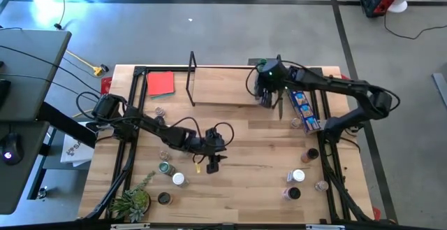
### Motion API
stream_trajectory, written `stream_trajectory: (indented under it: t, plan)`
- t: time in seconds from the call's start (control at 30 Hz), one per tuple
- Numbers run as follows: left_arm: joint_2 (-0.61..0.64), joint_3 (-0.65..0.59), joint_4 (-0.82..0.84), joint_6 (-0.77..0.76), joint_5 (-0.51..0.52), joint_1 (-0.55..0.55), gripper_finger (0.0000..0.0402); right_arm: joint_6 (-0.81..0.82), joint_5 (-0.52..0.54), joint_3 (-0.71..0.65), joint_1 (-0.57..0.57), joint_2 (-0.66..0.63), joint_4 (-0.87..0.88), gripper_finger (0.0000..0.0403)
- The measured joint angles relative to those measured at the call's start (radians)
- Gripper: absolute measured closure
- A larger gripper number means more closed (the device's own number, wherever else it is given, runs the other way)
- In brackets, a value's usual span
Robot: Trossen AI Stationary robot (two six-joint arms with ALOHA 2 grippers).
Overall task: Shelf spices
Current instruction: Put the top green seasoning bottle on the shelf aligned with the other green seasoning bottle
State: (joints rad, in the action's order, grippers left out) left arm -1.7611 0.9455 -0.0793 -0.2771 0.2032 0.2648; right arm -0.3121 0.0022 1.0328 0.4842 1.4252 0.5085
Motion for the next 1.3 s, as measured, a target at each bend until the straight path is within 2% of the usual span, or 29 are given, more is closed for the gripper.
stream_trajectory:
  t: [0.23,0.4,0.5,1.0,1.2,1.3]
  plan:
    - [0.000,0.000,0.002,0.000,0.017,0.000,0.0245,0.021,-0.028,0.002,0.042,0.039,-0.031,0.0210]
    - [0.000,0.000,0.001,0.000,0.017,0.000,0.0245,0.023,0.017,0.002,0.044,0.039,-0.032,0.0164]
    - [0.000,0.000,0.000,0.000,0.017,0.000,0.0245,0.019,0.061,0.001,0.045,0.039,-0.028,0.0154]
    - [0.000,0.000,-0.001,-0.010,0.017,0.000,0.0245,0.025,0.123,0.000,0.039,-0.001,-0.059,0.0148]
    - [0.000,0.000,0.000,-0.009,0.017,0.000,0.0245,0.051,0.210,0.000,0.002,-0.068,-0.065,0.0147]
    - [0.000,0.000,-0.001,-0.010,0.017,0.000,0.0245,0.057,0.163,0.000,-0.026,-0.094,-0.049,0.0149]
